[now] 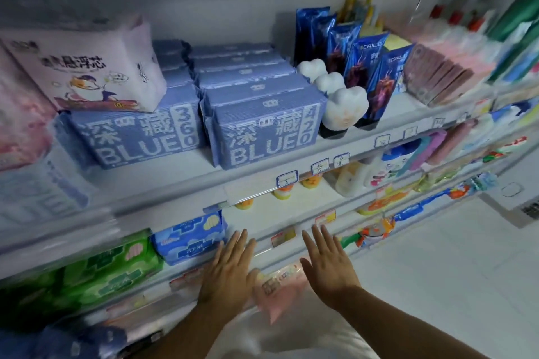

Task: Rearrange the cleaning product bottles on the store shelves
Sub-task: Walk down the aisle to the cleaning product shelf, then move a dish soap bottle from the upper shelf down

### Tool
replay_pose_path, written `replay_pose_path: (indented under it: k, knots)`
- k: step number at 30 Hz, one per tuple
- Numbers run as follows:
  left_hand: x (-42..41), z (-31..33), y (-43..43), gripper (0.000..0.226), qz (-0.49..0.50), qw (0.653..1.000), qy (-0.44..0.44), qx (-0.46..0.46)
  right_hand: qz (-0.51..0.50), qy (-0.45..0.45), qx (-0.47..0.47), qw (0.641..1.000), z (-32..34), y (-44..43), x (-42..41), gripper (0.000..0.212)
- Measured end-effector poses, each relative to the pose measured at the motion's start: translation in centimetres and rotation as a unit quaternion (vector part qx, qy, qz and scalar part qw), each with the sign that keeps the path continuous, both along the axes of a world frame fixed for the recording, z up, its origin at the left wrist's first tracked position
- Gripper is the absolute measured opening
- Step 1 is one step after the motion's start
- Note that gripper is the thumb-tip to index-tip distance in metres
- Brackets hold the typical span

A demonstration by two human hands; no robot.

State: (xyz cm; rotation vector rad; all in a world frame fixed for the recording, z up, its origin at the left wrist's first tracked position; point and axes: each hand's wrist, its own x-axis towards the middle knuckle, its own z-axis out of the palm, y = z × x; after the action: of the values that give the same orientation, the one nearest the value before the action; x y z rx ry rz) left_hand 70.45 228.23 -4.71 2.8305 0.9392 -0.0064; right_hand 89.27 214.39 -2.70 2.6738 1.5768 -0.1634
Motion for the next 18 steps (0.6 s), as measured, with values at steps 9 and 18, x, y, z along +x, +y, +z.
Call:
replay_pose_path:
  k: [9, 18]
  knots:
    - [6.9, -3.9, 0.4, 0.059, 0.181, 0.982, -0.037, 0.032, 0.212, -0.038, -0.011, 0.977, -3.6, 4.6, 13.7, 0.065]
    - [9.0, -6.4, -1.0, 0.054, 0.235, 0.969, -0.053, 0.053, 0.250, 0.017, 0.053, 0.967, -7.6, 6.3, 15.7, 0.059]
